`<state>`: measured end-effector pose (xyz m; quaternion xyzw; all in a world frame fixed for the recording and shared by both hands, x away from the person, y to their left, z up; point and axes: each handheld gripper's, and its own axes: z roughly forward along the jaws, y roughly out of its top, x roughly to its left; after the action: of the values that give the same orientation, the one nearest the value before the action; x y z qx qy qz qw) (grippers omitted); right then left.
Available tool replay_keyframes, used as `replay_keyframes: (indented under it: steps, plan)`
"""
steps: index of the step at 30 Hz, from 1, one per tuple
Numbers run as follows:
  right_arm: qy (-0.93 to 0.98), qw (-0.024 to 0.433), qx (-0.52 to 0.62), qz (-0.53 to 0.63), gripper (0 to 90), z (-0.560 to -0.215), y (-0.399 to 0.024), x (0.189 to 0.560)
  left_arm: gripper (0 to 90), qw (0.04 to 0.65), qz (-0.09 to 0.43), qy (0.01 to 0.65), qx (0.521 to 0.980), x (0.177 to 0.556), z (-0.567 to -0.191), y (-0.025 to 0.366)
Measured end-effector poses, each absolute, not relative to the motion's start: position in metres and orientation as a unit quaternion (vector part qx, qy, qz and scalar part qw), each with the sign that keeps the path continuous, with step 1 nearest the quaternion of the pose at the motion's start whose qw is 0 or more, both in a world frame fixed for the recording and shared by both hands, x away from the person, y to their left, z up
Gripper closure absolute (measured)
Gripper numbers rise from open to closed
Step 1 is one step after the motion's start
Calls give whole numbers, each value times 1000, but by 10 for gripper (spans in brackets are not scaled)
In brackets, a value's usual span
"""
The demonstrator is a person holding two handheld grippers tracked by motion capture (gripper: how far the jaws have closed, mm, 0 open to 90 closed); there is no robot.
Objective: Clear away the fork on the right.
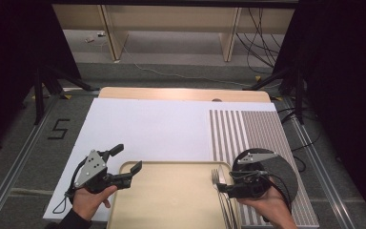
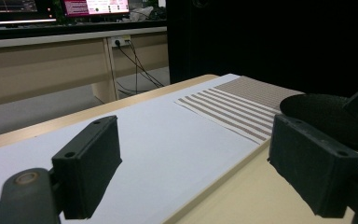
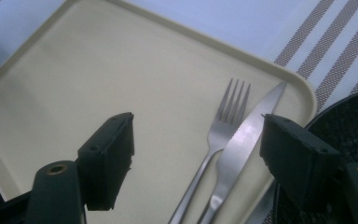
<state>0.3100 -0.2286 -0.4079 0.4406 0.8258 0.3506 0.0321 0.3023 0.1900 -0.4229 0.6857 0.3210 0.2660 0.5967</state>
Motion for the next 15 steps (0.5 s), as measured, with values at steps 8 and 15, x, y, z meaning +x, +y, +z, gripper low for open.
replay_keyframes:
  steps: [8,15]
  plan:
    - [816,43,457,350,262,-407,-242,312,162,596,264,322,686,303,-423,190]
    - [808,53,469,351,259,-407,-250,313,162,596,263,322,687,303,-423,190]
